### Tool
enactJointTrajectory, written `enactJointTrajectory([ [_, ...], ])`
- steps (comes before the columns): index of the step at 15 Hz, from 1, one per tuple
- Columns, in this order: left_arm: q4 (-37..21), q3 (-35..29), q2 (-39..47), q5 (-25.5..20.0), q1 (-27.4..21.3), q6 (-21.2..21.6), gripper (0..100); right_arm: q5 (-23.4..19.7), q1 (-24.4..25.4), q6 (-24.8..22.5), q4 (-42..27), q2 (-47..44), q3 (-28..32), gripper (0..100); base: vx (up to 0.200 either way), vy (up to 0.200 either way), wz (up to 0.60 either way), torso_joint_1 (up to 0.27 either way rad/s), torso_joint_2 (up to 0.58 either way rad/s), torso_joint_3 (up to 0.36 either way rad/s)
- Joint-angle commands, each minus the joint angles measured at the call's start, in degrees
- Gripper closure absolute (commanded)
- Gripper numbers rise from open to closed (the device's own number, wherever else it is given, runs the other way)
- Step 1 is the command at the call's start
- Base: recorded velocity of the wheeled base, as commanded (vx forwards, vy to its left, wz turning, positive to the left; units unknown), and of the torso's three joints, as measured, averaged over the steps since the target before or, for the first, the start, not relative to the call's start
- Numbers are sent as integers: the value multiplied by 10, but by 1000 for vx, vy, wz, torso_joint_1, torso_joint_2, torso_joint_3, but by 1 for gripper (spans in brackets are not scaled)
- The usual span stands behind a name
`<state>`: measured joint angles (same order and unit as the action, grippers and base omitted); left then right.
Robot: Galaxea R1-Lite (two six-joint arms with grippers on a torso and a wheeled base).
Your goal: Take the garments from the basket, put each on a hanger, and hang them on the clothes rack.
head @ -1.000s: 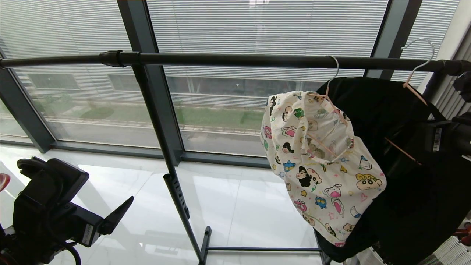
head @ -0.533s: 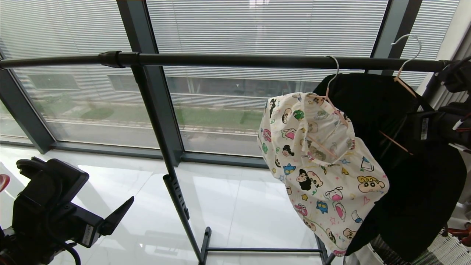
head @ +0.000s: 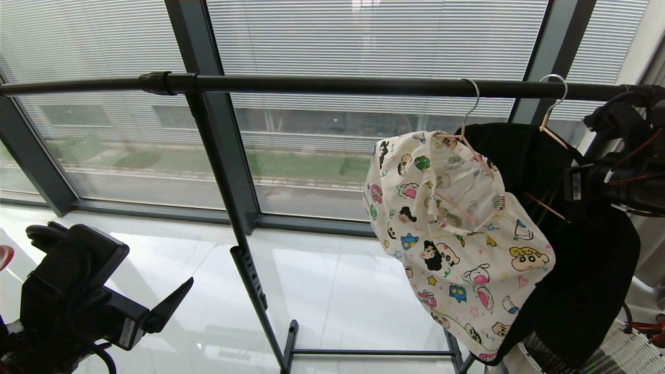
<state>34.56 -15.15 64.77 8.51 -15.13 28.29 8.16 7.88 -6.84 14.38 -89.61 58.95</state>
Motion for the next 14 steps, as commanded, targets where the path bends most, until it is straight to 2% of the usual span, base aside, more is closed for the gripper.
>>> enactJointTrajectory([
  [1, 0, 1, 2, 0, -2, 0, 0, 0, 1, 0, 0, -7, 0, 100, 0, 0, 0, 0, 0, 0],
  [4, 0, 1, 2, 0, -2, 0, 0, -1, 3, 2, 0, -6, -2, 100, 0, 0, 0, 0, 0, 0],
  [5, 0, 2, 2, 0, -2, 0, 0, -1, 4, 4, 1, -5, -2, 0, 0, 0, 0, 0, 0, 0],
  [9, 0, 5, 0, 1, 5, -3, 0, -1, 5, 14, -1, 52, -8, 0, 0, 0, 0, 0, 0, 0],
  [10, 0, 4, -6, 2, 21, -7, 0, 0, 5, 34, -6, 95, -9, 0, 0, 0, 0, 0, 0, 0],
  [12, 0, 6, -36, 3, 58, -16, 0, -1, 5, 54, -52, 180, -33, 0, 0, 0, 0, 0, 0, 0],
  [14, -7, 21, -125, 37, 102, -54, 0, -1, 3, 77, -146, 328, -92, 0, 0, 0, 0, 0, 0, 0],
])
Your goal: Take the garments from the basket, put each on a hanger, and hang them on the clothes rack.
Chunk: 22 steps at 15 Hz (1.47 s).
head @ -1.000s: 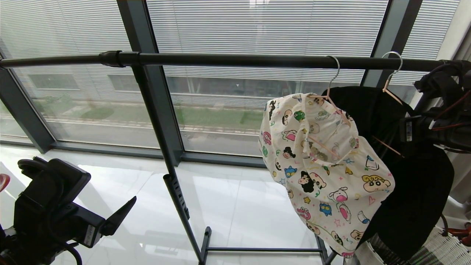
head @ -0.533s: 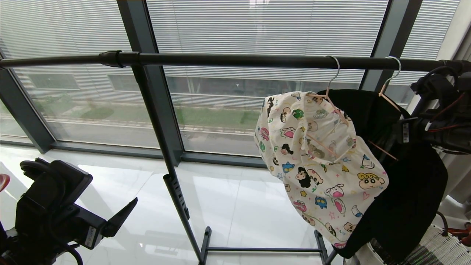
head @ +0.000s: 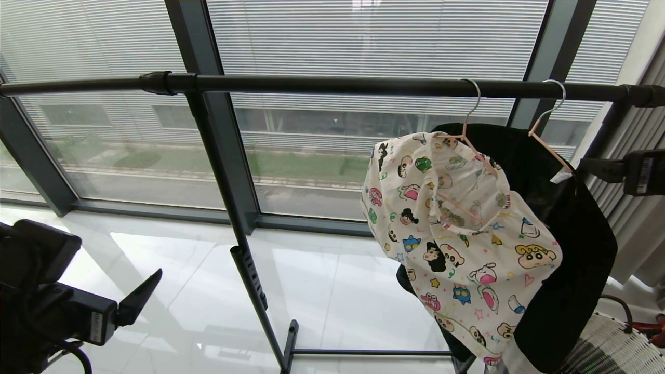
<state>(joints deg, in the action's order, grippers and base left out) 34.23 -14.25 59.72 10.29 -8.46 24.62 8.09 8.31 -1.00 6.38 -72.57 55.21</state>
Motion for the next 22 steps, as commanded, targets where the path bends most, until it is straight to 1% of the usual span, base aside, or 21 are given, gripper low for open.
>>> enactJointTrajectory([
  [1, -12, 20, -101, 39, 51, -18, 0, 0, -5, 19, -92, 199, -78, 0, 0, 0, 0, 0, 0, 0],
  [2, -31, 36, -154, 66, 78, -19, 0, 1, -15, 19, -139, 269, -114, 0, 0, 0, 0, 0, 0, 0],
  [3, -72, 59, -238, 78, 122, -19, 0, 1, -48, 20, -232, 372, -153, 0, 0, 0, 0, 0, 0, 0],
  [4, -94, 64, -274, 78, 144, -19, 0, 1, -65, 21, -273, 410, -163, 0, 0, 0, 0, 0, 0, 0],
  [5, -159, 71, -351, 78, 194, -20, 0, 1, -88, 30, -354, 484, -175, 0, 0, 0, 0, 0, 0, 0],
  [6, -214, 73, -410, 77, 220, -23, 0, 0, -89, 34, -391, 527, -186, 0, 0, 0, 0, 0, 0, 0],
  [7, -267, 81, -470, 77, 231, -27, 0, -1, -89, 33, -397, 566, -214, 0, 0, 0, 0, 0, 0, 0],
  [8, -289, 86, -501, 77, 233, -27, 0, -1, -89, 33, -396, 586, -232, 0, 0, 0, 0, 0, 0, 0],
  [9, -326, 106, -565, 85, 244, -26, 0, -4, -89, 33, -395, 640, -278, 0, 0, 0, 0, 0, 0, 0],
  [10, -326, 125, -597, 101, 254, -25, 0, -5, -89, 33, -394, 684, -312, 0, 0, 0, 0, 0, 0, 0],
  [11, -324, 132, -597, 105, 260, -25, 0, -6, -84, 32, -395, 726, -349, 0, 0, 0, 0, 0, 0, 0],
  [12, -324, 131, -597, 105, 260, -26, 0, -2, -82, 41, -364, 725, -374, 0, 0, 0, 0, 0, 0, 0],
  [13, -323, 131, -597, 105, 260, -26, 0, -2, -82, 40, -297, 726, -411, 0, 0, 0, 0, 0, 0, 0],
  [14, -323, 131, -597, 105, 260, -28, 0, -3, -82, 33, -221, 726, -466, 0, 0, 0, 0, 0, 0, 0],
  [15, -323, 131, -597, 105, 260, -29, 0, -2, -82, 13, -102, 725, -527, 0, 0, 0, 0, 0, 0, 0],
  [16, -323, 131, -597, 105, 260, -31, 0, -4, -82, 0, -63, 725, -542, 0, 0, 0, 0, 0, 0, 0],
  [18, -323, 131, -597, 102, 260, -30, 0, -4, -82, -8, -68, 725, -542, 0, 0, 0, 0, 0, 0, 0],
  [19, -324, 130, -597, 78, 260, -27, 0, -4, -82, -14, -68, 725, -542, 0, 0, 0, 0, 0, 0, 0],
  [20, -325, 131, -597, 11, 260, -31, 0, -4, -82, -16, -67, 725, -542, 0, 0, 0, 0, 0, 0, 0],
  [21, -326, 130, -597, -66, 258, -59, 0, -4, -82, -13, -66, 726, -543, 0, 0, 0, 0, 0, 0, 0],
  [22, -326, 132, -584, -143, 254, -111, 0, -5, -82, -16, -66, 725, -543, 0, 0, 0, 0, 0, 0, 0],
])
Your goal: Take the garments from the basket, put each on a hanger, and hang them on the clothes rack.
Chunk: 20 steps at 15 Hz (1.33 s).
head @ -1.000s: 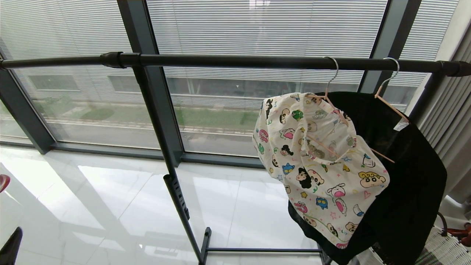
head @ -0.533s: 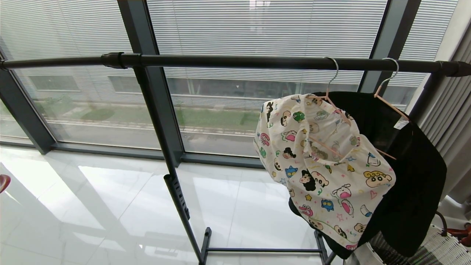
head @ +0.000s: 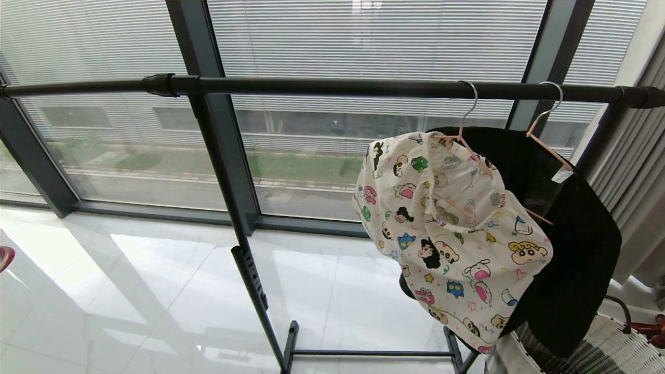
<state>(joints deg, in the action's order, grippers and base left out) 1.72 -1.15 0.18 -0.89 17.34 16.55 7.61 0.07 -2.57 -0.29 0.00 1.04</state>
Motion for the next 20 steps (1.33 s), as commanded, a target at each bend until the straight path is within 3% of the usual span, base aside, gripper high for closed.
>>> enactJointTrajectory([
  [1, -2, 9, 3, -100, -3, -57, 0, 0, 0, 0, 0, -1, -2, 0, 0, 0, 0, 0, 0, 0],
  [2, -2, 10, 3, -125, -3, -60, 0, 0, 0, 1, 0, -1, -2, 0, 0, 0, 0, 0, 0, 0],
  [4, 0, 10, -2, -115, 1, -70, 0, 0, 0, 7, 0, 0, -2, 0, 0, 0, 0, 0, 0, 0],
  [6, 2, 11, -2, -54, 2, -77, 0, 0, 0, 26, 0, 0, -2, 0, 0, 0, 0, 0, 0, 0],
  [9, -15, 11, -2, -35, 2, -143, 0, -5, 0, 38, -1, 0, -2, 0, 0, 0, 0, 0, 0, 0],
  [13, -14, 11, -2, -35, 2, -142, 0, -5, 0, 85, 0, 0, -2, 0, 0, 0, 0, 0, 0, 0],
  [20, -17, 10, 32, -33, -12, -142, 0, -22, 0, 66, -3, -1, -8, 0, 0, 0, 0, 0, 0, 0],
])
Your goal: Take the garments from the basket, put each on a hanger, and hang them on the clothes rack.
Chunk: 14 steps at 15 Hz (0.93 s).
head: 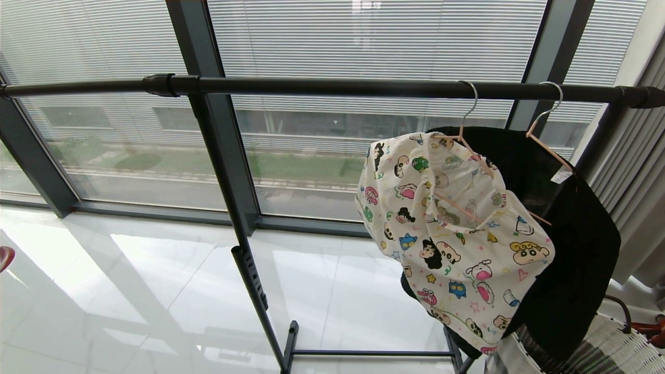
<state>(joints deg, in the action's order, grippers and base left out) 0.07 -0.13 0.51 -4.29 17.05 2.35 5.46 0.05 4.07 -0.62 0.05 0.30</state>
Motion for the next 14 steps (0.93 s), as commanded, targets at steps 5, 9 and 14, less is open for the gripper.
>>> enactJointTrajectory([
  [5, -2, 0, 156, 1, -207, -1, 0, 0, 0, 0, 0, -1, 0, 0, 0, 0, 0, 0, 0, 0],
  [9, 5, 1, -4, 5, -173, -4, 0, 0, 0, 0, 0, -1, 0, 0, 0, 0, 0, 0, 0, 0],
  [14, 4, 1, -4, 5, -173, -4, 0, 1, 0, 19, 0, 0, 0, 0, 0, 0, 0, 0, 0, 0],
])
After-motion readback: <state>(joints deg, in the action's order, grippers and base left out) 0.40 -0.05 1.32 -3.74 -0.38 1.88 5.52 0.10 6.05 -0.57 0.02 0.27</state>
